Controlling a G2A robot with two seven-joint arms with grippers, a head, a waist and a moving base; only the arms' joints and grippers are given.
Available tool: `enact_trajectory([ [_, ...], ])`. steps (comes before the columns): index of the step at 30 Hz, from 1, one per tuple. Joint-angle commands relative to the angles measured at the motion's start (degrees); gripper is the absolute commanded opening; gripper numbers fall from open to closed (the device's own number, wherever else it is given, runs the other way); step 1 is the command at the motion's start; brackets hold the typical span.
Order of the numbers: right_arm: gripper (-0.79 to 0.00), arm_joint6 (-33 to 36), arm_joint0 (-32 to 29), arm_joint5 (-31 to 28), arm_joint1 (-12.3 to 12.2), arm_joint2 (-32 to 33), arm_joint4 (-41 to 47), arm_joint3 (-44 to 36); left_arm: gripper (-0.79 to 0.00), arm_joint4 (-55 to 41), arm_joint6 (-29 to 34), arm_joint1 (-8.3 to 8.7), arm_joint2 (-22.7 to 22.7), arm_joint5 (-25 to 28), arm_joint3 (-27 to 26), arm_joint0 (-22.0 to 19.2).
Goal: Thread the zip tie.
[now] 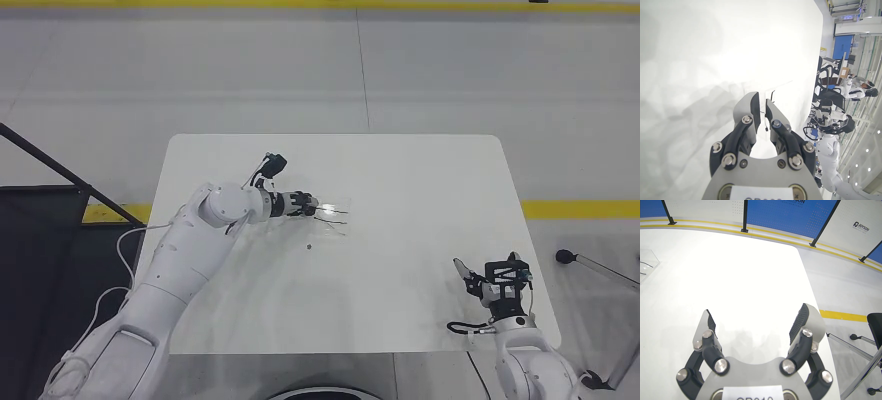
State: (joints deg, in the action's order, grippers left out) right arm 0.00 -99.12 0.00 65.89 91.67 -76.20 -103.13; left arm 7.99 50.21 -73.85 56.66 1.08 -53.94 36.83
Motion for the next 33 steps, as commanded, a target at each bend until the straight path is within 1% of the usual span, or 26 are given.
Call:
enact_trajectory([
  [1,0.000,0.0,0.0,0.0,0.0,0.0,0.0,0.0,-0.702,0.0,0.2,0.02,0.1,0.2,0.3,-0.1],
  [5,0.000,0.0,0.0,0.0,0.0,0.0,0.0,0.0,-0.742,-0.3,0.5,0.04,0.3,0.5,0.6,-0.2],
  [6,0.000,0.0,0.0,0.0,0.0,0.0,0.0,0.0,-0.767,-0.3,0.6,0.05,0.3,0.5,0.6,-0.2],
  [8,0.000,0.0,0.0,0.0,0.0,0.0,0.0,0.0,-0.763,-0.4,0.5,0.08,0.5,0.7,0.7,-0.1],
  [9,0.000,0.0,0.0,0.0,0.0,0.0,0.0,0.0,-0.733,-0.5,0.5,0.09,0.5,0.8,0.7,-0.1],
  [11,0.000,0.0,0.0,0.0,0.0,0.0,0.0,0.0,-0.603,-0.6,0.6,0.13,0.7,0.9,0.6,-0.1],
  [14,0.000,0.0,0.0,0.0,0.0,0.0,0.0,0.0,-0.493,-0.7,0.6,0.17,0.9,1.0,0.4,0.1],
  [15,0.000,0.0,0.0,0.0,0.0,0.0,0.0,0.0,-0.471,-0.7,0.5,0.19,0.9,1.0,0.3,0.1],
  [26,0.000,0.0,0.0,0.0,0.0,0.0,0.0,0.0,-0.416,-0.6,0.8,0.50,1.5,0.9,-1.8,1.0],
  [33,0.000,0.0,0.0,0.0,0.0,0.0,0.0,0.0,-0.456,-0.1,2.2,0.86,1.9,0.9,-3.9,2.0],
])
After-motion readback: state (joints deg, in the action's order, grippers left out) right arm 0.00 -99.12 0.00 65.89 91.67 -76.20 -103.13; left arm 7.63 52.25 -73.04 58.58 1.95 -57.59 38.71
